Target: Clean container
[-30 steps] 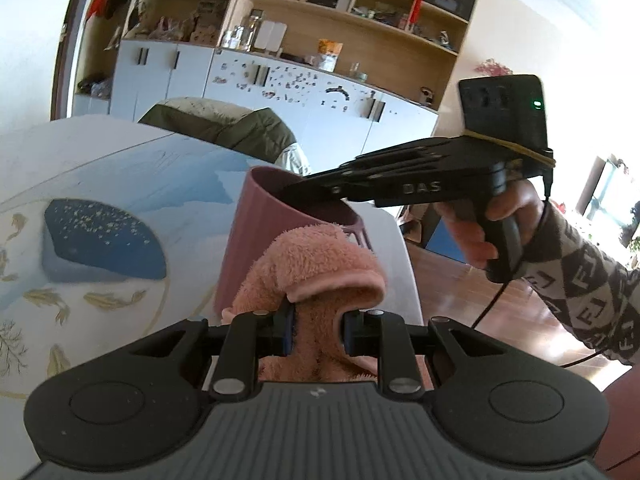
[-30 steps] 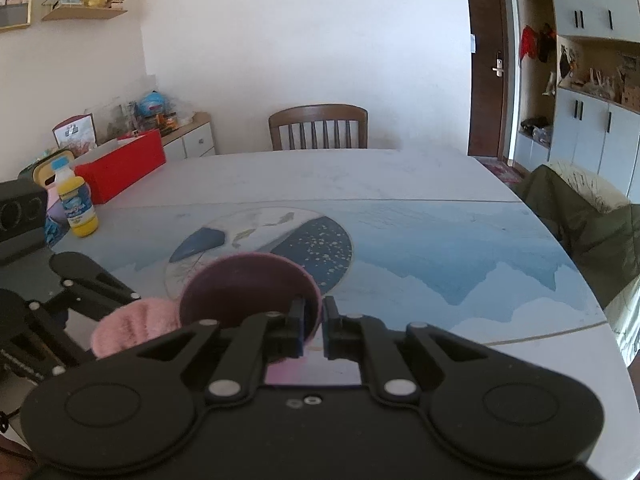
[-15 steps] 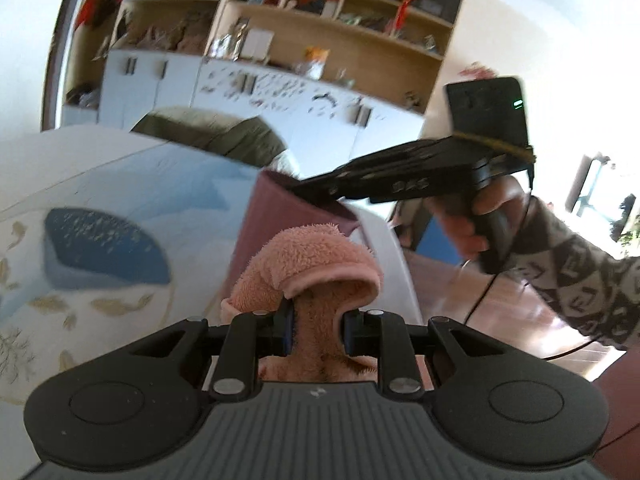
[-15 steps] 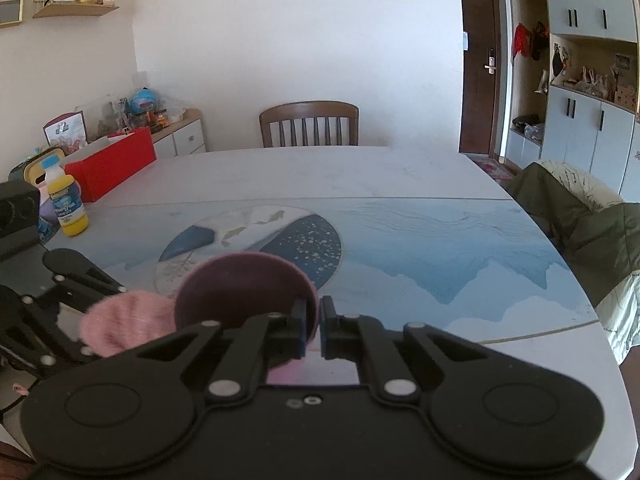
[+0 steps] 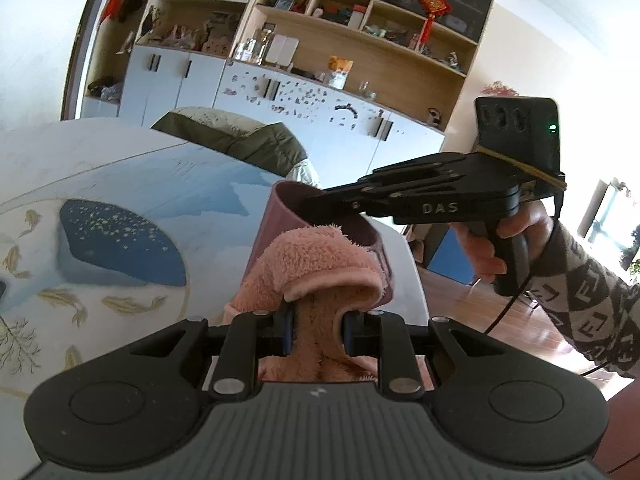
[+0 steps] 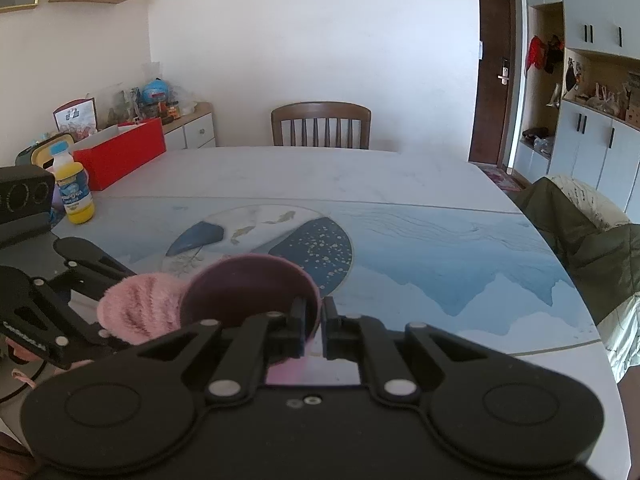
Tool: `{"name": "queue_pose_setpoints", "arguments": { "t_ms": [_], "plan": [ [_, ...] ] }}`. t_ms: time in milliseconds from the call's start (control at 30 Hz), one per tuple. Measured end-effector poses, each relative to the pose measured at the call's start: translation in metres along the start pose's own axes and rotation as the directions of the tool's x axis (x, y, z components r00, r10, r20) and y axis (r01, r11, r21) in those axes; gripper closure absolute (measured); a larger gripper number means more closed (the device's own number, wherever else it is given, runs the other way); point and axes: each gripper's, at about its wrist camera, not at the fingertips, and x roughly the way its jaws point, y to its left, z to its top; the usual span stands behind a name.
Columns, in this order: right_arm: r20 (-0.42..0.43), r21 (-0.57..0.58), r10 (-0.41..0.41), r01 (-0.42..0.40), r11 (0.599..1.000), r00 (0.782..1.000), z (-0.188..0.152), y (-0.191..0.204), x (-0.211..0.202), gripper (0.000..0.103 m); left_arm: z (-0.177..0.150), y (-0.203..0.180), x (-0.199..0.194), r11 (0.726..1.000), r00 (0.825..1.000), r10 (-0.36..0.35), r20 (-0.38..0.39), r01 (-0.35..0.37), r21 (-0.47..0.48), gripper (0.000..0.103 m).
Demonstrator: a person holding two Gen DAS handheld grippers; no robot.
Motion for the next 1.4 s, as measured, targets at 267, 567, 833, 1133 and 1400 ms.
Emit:
{"name": "queue_pose_setpoints", "arguments": {
  "t_ms": [267,567,833,1133,1400],
  "plan": [
    [-0.006,-0.021,0.001,-0.001,1.000,1.000,0.005,0.004,0.002,0.097,-0.002,0.012,0.010,0.992,0.991,0.118,-0.069,-0.120,-0.034,0.081],
    [-0.010,-0.029,-0.016,0.016,0.999,1.000,0.007,0.010,0.005,0.097,-0.004,0.029,0.019,0.963,0.961,0.241,-0.138,-0.254,-0.087,0.080],
    [-0.014,-0.019,-0.030,0.030,0.999,0.999,0.006,0.009,0.006,0.097,0.001,0.007,-0.007,0.999,0.999,0.047,0.000,-0.047,-0.025,0.080],
    [-0.016,-0.013,-0.028,0.028,1.000,0.999,0.005,0.007,0.006,0.096,0.001,0.004,-0.007,1.000,1.000,-0.006,0.019,0.006,-0.020,0.080],
    [-0.012,-0.025,-0.022,0.022,0.999,1.000,0.008,0.012,0.006,0.096,-0.003,0.017,0.013,0.990,0.988,0.127,-0.085,-0.131,-0.043,0.080]
  ]
}}
